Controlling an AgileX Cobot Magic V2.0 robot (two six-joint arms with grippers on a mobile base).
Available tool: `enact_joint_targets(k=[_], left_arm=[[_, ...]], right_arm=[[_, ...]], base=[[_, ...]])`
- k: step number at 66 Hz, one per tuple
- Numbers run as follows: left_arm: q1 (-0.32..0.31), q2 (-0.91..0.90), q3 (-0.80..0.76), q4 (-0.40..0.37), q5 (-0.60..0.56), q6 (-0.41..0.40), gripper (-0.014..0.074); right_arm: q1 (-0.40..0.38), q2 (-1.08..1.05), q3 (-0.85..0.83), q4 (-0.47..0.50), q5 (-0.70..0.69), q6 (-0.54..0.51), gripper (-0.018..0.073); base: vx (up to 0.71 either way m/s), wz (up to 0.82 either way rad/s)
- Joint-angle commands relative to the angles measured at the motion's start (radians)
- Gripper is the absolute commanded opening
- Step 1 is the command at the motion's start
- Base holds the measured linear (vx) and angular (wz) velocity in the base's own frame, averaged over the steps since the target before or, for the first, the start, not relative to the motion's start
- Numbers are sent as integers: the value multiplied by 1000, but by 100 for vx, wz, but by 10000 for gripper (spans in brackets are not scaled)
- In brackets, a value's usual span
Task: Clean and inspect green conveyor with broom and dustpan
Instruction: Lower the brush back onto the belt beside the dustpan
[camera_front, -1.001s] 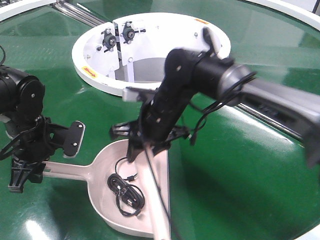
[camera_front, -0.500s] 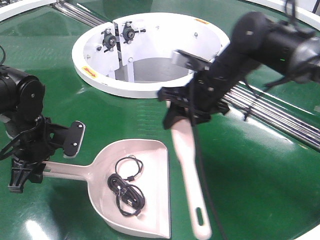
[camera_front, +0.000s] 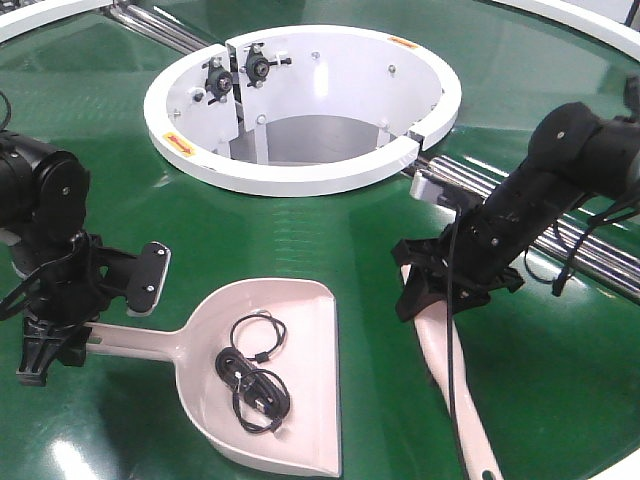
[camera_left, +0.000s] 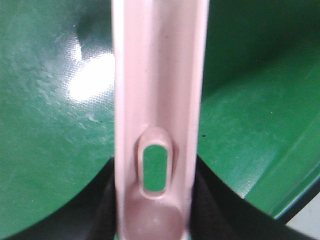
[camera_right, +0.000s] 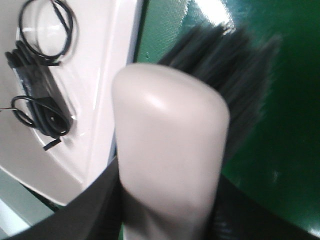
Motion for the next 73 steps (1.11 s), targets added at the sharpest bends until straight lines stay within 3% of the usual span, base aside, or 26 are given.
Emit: enact_joint_targets(k=[1,39,73], left_arm=[[-9,-36,-23,-23,39,13,-23],[-9,-36,-23,-23,39,13,-23],[-9,-36,-23,-23,39,13,-23]], right_arm=[[-9,-2,-20,78,64,-29,-3],[-9,107,-23,71,64,-29,35],[-9,107,-23,68,64,-17,419]], base=[[0,0],[0,0],[0,0]])
